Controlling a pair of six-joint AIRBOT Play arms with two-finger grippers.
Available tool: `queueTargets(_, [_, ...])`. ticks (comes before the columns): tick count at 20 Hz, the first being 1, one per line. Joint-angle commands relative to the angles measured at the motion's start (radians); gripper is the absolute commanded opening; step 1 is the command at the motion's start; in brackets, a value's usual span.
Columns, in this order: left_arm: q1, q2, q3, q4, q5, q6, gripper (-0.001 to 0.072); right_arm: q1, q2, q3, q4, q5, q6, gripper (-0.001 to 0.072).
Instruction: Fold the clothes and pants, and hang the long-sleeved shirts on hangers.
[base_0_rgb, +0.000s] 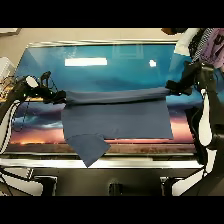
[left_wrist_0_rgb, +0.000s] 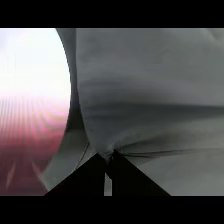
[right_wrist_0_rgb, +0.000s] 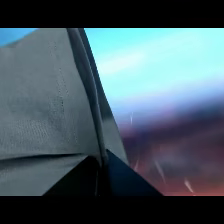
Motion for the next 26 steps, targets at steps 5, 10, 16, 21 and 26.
queueTargets(5, [-0.003,-0.023,-0.001,0.000,-0.142,0.000,0.0014,0.001,-0.079,0.000,-0.015,-0.133,0.008,0.0025])
queueTargets(10, [-0.006,-0.027,0.000,0.000,-0.145,-0.013,0.0137,0.001,-0.092,0.000,0.028,-0.149,0.007,0.0122])
queueTargets(16, [0.061,0.061,-0.005,0.005,-0.299,0.031,0.0459,-0.075,0.008,-0.001,0.175,-0.232,-0.123,0.0493])
queueTargets(21, [0.257,0.360,-0.346,-0.103,-0.275,0.034,0.0459,-0.327,0.250,-0.257,0.355,-0.196,-0.213,0.0489])
queueTargets(26, [0.314,0.736,-0.914,-0.394,-0.154,0.029,0.0459,-0.409,0.491,-0.664,0.407,-0.088,-0.254,0.0481])
